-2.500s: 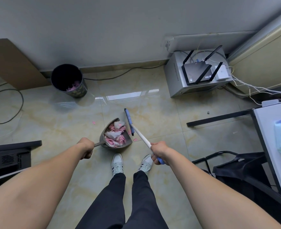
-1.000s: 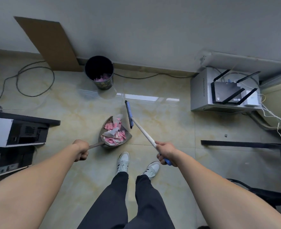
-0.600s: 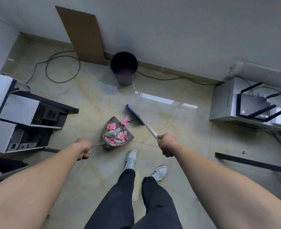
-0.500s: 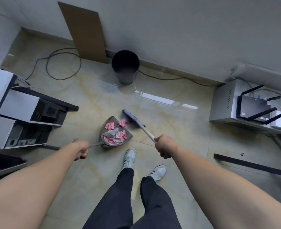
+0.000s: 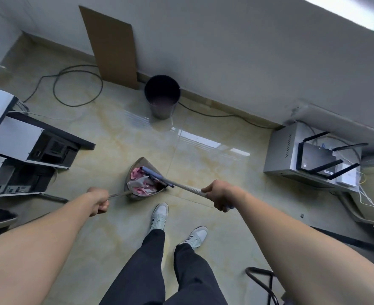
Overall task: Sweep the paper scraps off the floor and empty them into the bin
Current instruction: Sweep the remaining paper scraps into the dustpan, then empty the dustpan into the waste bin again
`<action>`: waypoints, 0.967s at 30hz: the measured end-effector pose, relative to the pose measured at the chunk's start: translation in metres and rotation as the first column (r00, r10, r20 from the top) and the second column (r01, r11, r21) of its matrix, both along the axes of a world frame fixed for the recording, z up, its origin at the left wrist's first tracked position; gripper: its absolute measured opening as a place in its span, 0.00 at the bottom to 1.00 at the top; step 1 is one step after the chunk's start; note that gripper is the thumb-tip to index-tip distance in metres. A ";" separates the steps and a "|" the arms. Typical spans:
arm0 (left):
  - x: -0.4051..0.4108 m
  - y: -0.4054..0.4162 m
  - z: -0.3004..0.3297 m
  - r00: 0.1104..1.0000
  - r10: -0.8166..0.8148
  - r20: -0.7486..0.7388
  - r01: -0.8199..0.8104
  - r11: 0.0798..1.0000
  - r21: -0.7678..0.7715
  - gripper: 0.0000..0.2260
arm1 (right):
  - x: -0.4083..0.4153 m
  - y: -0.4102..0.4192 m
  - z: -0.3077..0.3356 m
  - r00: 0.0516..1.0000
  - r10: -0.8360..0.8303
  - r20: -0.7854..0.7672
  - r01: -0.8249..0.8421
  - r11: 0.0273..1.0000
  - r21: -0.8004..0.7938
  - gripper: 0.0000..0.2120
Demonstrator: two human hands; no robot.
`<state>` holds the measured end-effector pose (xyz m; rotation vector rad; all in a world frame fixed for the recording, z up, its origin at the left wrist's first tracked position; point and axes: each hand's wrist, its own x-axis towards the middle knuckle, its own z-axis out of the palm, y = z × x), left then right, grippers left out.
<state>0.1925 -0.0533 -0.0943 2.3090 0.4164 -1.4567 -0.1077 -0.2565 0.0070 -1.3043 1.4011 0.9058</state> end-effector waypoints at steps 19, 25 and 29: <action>0.053 -0.059 0.110 0.992 0.044 0.121 -0.021 0.983 -0.184 0.14 | 0.018 -0.038 0.093 0.972 -0.203 0.115 0.223 0.955 -0.197 0.19; 0.074 -0.084 0.155 0.988 0.064 0.137 -0.028 0.968 -0.251 0.13 | 0.043 -0.052 0.132 0.984 -0.124 0.125 0.153 0.953 -0.260 0.19; 0.074 -0.099 0.185 0.984 0.023 0.174 0.030 0.954 -0.297 0.13 | 0.058 -0.055 0.154 0.980 -0.124 0.157 0.163 0.950 -0.266 0.17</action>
